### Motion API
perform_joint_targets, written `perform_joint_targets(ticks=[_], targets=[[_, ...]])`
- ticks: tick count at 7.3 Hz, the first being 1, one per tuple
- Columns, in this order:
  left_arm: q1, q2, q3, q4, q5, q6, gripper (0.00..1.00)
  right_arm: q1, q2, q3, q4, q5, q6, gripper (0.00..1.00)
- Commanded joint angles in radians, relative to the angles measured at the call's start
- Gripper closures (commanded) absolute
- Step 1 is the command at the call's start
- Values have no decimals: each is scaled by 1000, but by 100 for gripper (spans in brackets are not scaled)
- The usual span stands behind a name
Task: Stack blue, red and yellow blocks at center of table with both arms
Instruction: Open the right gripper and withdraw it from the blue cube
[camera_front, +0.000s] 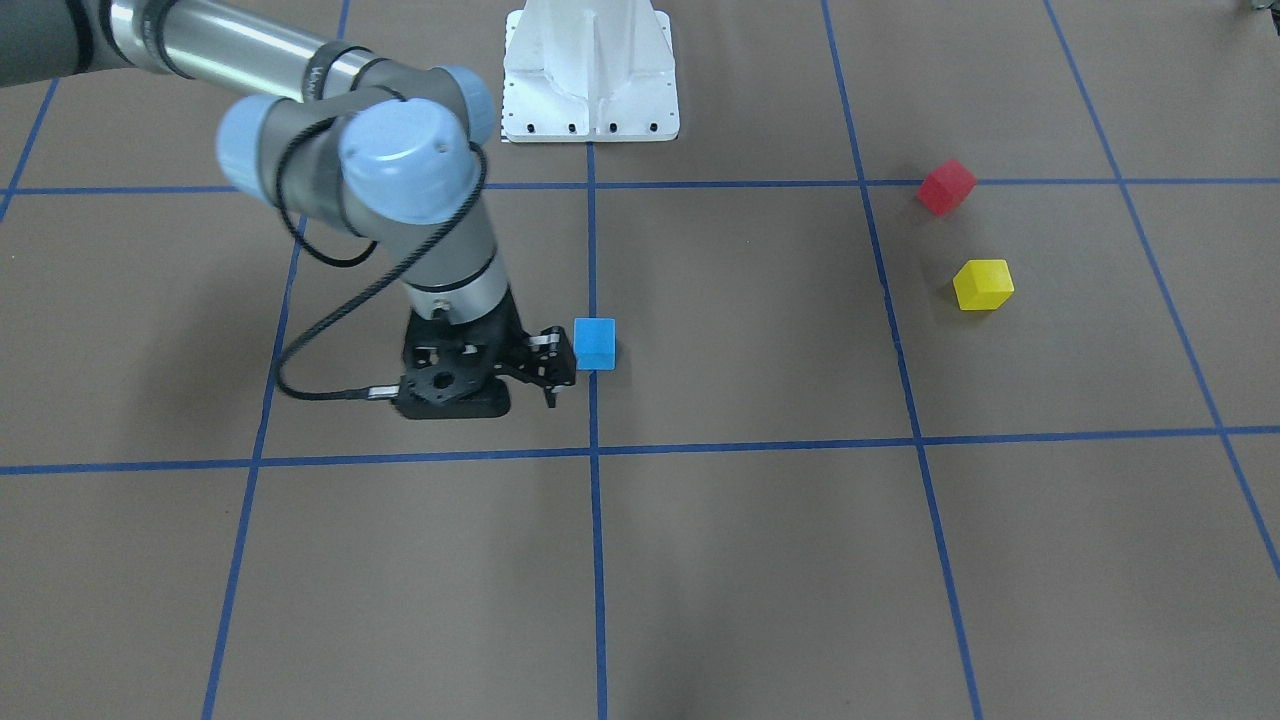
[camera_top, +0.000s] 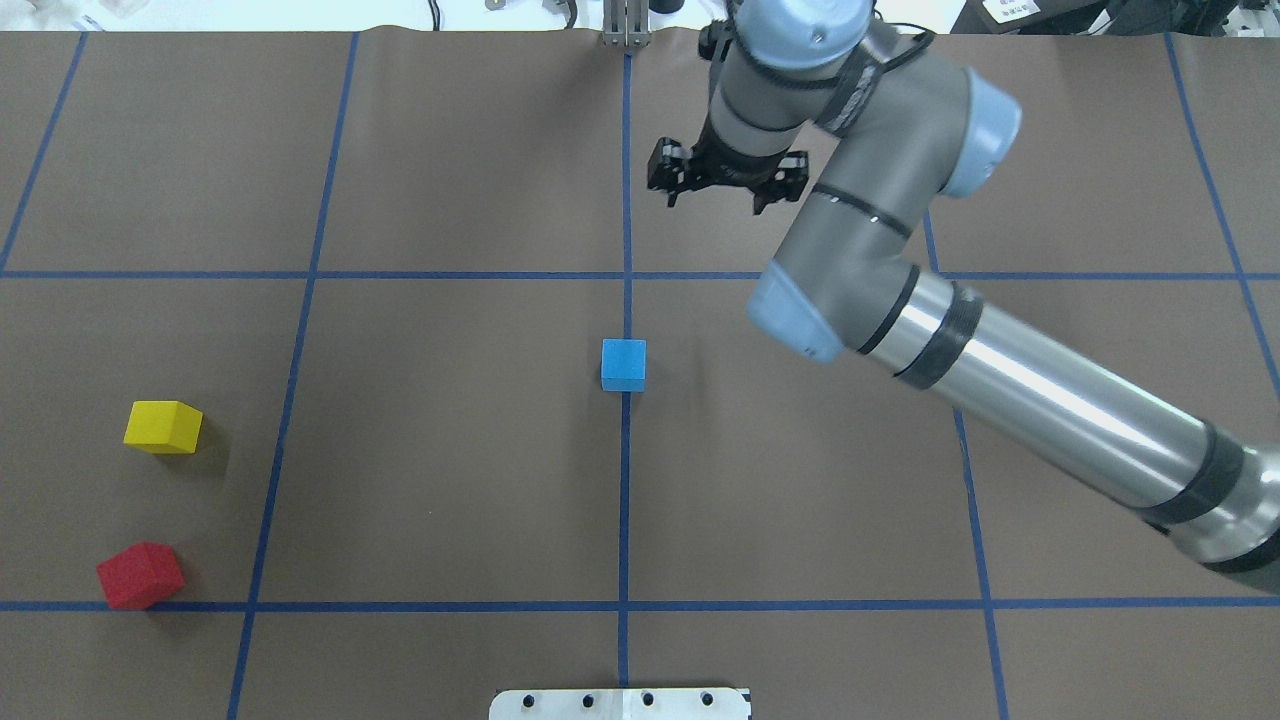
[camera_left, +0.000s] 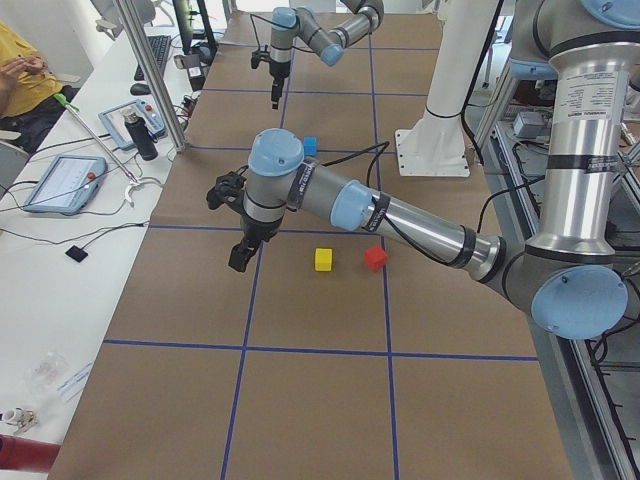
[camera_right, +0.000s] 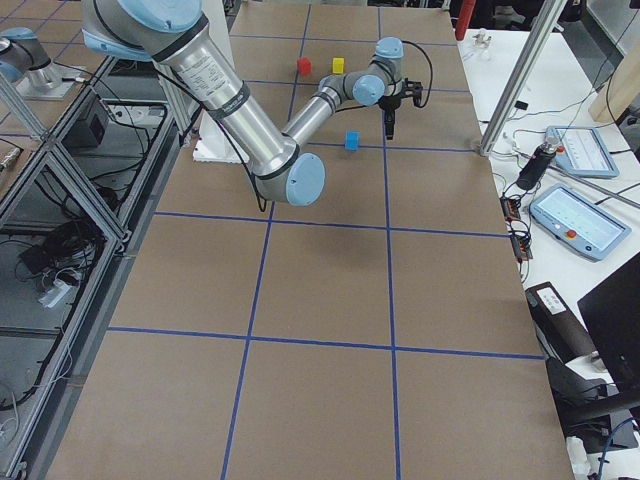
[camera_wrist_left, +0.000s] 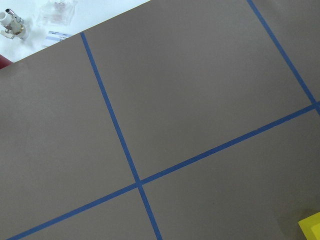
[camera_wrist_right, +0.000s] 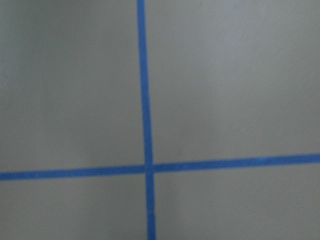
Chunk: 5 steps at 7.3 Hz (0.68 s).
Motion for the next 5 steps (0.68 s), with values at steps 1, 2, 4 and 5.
perform_joint_targets(ticks=[1,2,4,5], targets=[[70,43,-18,-49,-94,-200,0,266,-189,146,-69,195,-348,0],[130,116,-23,-233,-79,-387,0,372,-259,180,-103,247,-517,0],[330,285,-24,-608,92,-696,0,509,-410,208,-106,296,-813,0],[430,297,-26,-641,145,-797,0,555,-462,205,-106,298,-930,0]])
